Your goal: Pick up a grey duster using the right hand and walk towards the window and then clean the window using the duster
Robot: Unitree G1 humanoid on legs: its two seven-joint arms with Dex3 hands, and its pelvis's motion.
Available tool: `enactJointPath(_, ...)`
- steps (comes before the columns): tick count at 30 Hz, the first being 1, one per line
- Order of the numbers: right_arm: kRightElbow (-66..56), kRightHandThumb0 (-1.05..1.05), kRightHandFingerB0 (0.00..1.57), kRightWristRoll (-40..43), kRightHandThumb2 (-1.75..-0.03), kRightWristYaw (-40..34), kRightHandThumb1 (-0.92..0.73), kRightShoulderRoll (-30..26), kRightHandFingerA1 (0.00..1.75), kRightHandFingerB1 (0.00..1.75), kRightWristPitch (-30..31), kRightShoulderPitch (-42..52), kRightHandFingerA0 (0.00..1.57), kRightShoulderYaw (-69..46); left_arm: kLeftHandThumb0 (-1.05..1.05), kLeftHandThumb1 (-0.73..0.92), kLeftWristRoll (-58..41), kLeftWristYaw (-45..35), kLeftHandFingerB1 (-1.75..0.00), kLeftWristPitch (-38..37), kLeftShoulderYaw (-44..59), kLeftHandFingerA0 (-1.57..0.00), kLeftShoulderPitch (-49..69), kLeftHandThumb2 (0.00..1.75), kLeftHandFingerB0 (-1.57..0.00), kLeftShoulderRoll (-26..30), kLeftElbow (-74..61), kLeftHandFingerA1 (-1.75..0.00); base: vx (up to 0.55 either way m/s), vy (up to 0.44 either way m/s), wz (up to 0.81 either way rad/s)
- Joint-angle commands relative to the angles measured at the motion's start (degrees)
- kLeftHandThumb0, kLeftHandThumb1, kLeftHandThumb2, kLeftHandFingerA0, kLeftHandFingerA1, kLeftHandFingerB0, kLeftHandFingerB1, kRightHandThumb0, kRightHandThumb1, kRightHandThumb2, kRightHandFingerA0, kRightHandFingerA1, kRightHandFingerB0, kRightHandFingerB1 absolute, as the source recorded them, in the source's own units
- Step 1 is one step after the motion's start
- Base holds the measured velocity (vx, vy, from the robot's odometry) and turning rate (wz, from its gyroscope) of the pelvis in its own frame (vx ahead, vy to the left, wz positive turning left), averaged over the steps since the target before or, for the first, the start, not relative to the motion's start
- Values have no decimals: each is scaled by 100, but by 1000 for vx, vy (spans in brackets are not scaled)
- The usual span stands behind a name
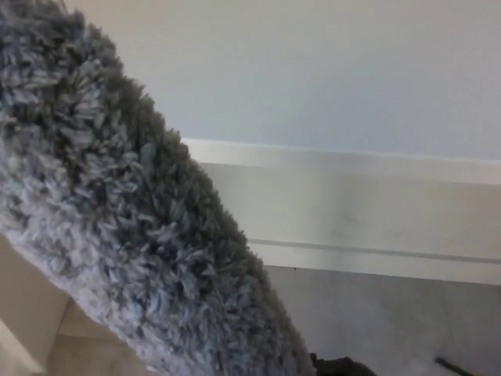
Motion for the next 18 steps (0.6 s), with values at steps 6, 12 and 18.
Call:
enactJointPath(6, -152, -26, 96, 145, -111, -164, -51, 52, 175, 169, 193, 48, 113, -143, -9, 58, -78, -55, -115, -186, -32, -108, -136, 96, -94, 22, -67, -132, -39, 151, 20)
enactJointPath(12, -15, -24, 94, 288, -114, -120, -47, 107, 175, 168, 232, -30, 112, -133, -9, 55, -142, -88, -113, -220, 19, -111, -162, 101, -97, 5, -58, -132, -31, -42, 35)
enactJointPath(18, 404, -21, 93, 52, -119, -306, -45, 190, 175, 167, 64, -247, 110, -58, -5, 57, -83, -72, -114, -201, -36, -105, -204, 104, -92, 39, -66, -132, -61, -88, 43)
